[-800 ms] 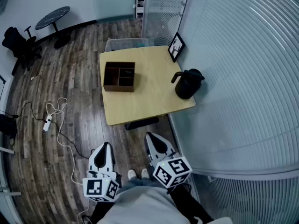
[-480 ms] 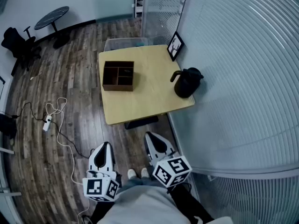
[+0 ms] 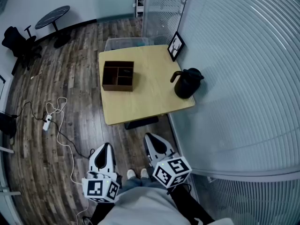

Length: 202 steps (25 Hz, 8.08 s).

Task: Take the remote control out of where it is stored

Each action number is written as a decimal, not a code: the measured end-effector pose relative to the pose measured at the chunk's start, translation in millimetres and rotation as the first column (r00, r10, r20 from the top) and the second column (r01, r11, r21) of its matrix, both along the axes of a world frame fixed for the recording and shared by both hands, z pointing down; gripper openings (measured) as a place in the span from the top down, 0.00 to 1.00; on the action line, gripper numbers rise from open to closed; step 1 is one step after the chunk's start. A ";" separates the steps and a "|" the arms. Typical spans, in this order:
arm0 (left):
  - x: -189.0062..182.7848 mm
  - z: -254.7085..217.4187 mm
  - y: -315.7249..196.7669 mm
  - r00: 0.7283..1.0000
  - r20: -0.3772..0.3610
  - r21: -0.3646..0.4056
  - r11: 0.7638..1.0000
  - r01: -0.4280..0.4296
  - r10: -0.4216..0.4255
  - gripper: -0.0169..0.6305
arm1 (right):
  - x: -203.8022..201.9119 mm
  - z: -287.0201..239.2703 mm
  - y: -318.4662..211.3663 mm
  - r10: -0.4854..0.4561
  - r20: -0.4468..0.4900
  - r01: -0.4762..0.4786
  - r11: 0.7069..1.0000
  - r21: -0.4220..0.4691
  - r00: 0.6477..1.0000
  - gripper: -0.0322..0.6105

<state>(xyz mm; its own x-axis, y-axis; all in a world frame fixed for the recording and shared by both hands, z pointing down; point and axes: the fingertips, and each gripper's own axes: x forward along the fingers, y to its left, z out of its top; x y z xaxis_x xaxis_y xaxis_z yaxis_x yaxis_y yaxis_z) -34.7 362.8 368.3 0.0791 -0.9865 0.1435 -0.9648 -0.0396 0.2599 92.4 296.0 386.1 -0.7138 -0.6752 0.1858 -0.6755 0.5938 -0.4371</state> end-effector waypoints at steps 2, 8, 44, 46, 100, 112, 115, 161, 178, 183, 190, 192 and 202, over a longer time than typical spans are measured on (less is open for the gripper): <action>5.4 -0.8 -1.9 1.000 0.000 0.007 1.000 -0.012 0.012 0.96 | 3.2 2.3 -1.8 -0.006 0.001 0.006 1.000 0.003 1.000 0.94; 23.5 0.4 -7.5 0.999 -0.019 0.020 0.999 -0.044 0.044 0.96 | 18.8 2.9 -7.4 -0.012 0.007 0.011 1.000 0.008 1.000 0.94; -48.5 15.8 -216.7 0.985 0.001 0.037 0.985 -0.171 0.171 0.96 | -62.6 13.0 -206.4 0.106 0.044 -0.105 0.994 -0.010 0.993 0.94; -48.1 17.0 -222.3 0.983 0.013 0.035 0.983 -0.183 0.182 0.96 | -65.2 14.7 -211.4 0.107 0.034 -0.107 0.994 -0.011 0.994 0.94; -35.3 109.2 -421.1 0.981 0.111 -0.160 0.977 -0.142 0.161 0.65 | -47.5 32.8 -389.0 0.067 0.015 -0.067 0.997 -0.027 0.998 0.94; -43.1 129.7 -432.3 0.976 0.120 -0.207 0.966 -0.152 0.180 0.60 | -52.5 33.8 -393.3 0.082 -0.009 -0.082 0.996 -0.018 0.997 0.94; -44.5 132.8 -434.5 0.977 0.116 -0.214 0.965 -0.149 0.176 0.60 | -51.9 35.6 -394.5 0.083 -0.008 -0.083 0.996 -0.019 0.996 0.94; -33.8 174.5 -453.0 0.971 0.132 -0.291 0.944 -0.156 0.201 0.60 | -34.4 38.7 -406.5 0.148 -0.032 -0.149 0.988 -0.029 0.988 0.94; -32.8 178.4 -453.0 0.972 0.127 -0.296 0.943 -0.154 0.198 0.60 | -31.8 39.5 -404.3 0.144 -0.017 -0.145 0.989 -0.023 0.989 0.94; -32.1 178.5 -453.1 0.972 0.128 -0.294 0.943 -0.153 0.198 0.60 | -30.3 38.4 -404.1 0.151 -0.022 -0.152 0.988 -0.031 0.988 0.94; -31.7 177.4 -455.0 0.973 0.114 -0.291 0.943 -0.162 0.202 0.60 | -31.4 38.0 -406.2 0.152 -0.023 -0.153 0.988 -0.035 0.988 0.94; -32.4 177.5 -455.4 0.973 0.117 -0.291 0.943 -0.160 0.201 0.60 | -31.7 38.9 -406.7 0.150 -0.021 -0.151 0.988 -0.033 0.988 0.94; -34.5 174.0 -456.0 0.972 0.126 -0.282 0.946 -0.158 0.200 0.61 | -30.6 37.7 -406.9 0.158 -0.025 -0.159 0.987 -0.035 0.987 0.94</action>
